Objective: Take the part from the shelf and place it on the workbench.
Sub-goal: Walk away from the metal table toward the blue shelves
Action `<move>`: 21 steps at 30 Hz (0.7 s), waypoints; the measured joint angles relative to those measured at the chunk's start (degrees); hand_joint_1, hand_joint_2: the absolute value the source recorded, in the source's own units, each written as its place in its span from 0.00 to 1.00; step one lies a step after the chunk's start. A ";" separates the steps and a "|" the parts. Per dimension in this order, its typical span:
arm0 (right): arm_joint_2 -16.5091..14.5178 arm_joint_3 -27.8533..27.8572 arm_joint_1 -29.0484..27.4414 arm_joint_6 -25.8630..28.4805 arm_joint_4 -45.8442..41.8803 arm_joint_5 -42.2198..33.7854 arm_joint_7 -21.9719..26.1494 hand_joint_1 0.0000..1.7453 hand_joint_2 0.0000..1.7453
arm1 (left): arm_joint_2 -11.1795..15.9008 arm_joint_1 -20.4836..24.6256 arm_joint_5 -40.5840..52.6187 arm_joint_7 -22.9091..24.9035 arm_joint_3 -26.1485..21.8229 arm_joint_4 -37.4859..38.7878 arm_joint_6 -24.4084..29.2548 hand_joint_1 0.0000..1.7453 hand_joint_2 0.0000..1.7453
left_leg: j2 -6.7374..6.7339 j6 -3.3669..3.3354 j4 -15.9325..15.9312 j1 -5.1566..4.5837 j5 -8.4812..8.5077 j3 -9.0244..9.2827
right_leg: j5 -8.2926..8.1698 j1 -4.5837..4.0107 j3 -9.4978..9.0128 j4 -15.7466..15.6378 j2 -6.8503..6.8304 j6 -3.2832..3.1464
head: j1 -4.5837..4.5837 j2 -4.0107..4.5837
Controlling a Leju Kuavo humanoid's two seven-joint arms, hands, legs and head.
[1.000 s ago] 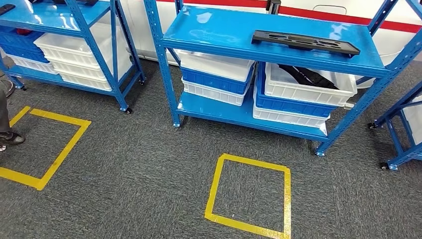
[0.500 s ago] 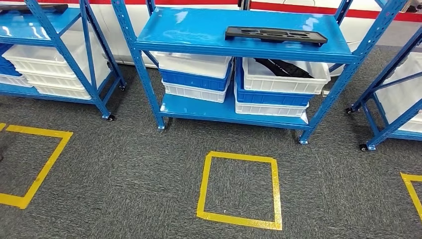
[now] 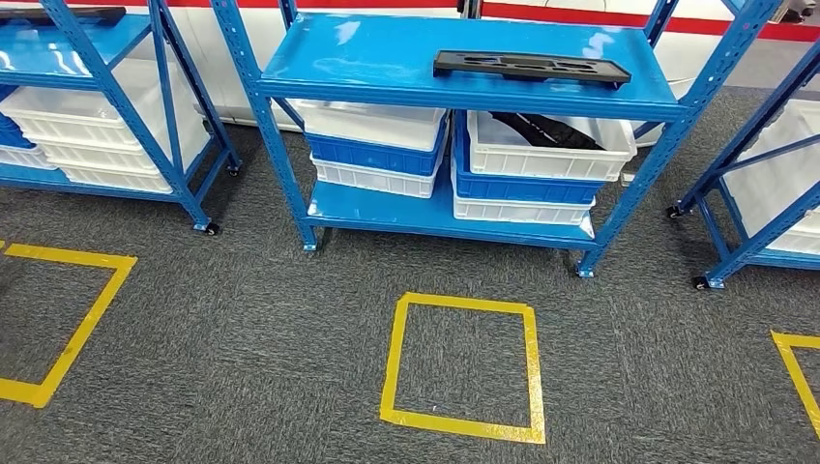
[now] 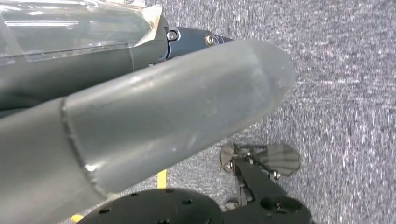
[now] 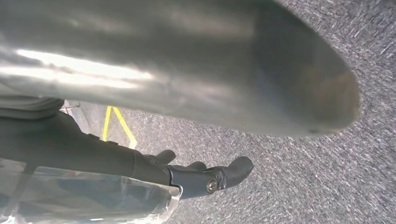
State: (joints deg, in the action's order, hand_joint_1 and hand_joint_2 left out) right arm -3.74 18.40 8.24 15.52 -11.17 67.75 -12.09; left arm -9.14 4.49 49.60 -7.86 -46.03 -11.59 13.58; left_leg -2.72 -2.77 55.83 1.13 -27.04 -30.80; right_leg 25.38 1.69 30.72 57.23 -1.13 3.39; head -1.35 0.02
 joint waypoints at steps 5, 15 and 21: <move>0.08 0.02 0.22 -0.01 -0.01 0.18 0.00 0.00 0.00 | -0.29 -0.04 -0.04 -0.27 -0.12 -0.01 0.64 0.00 0.00 | 0.22 -0.20 -0.76 0.35 -0.16 0.94 | 5.90 0.04 6.80 12.42 0.75 -0.35 | 0.71 0.01; 0.28 0.10 -0.39 -0.05 0.01 0.61 -0.15 0.00 0.00 | -0.64 -0.21 0.07 -0.64 -0.43 -0.02 0.69 0.00 0.00 | -0.14 3.61 0.50 0.84 -2.38 3.84 | 1.26 0.19 1.58 -0.11 0.32 -1.32 | 0.94 0.01; 0.22 0.11 -0.23 -0.02 -0.02 0.87 -0.11 0.00 0.00 | -0.61 -0.35 0.14 -0.74 -0.62 0.00 0.78 0.00 0.00 | 2.32 3.77 18.24 1.06 -6.36 -8.87 | 3.70 -0.63 -2.00 -0.31 1.66 -4.43 | 0.38 0.01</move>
State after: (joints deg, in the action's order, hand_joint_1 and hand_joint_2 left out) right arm -3.52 18.51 8.01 15.51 -11.19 68.61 -12.20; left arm -9.75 4.14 49.75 -8.61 -46.65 -11.59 14.35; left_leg -0.40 1.00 74.07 2.19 -33.40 -39.67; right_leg 29.09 1.06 28.72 56.92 0.53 -1.04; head -0.97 0.03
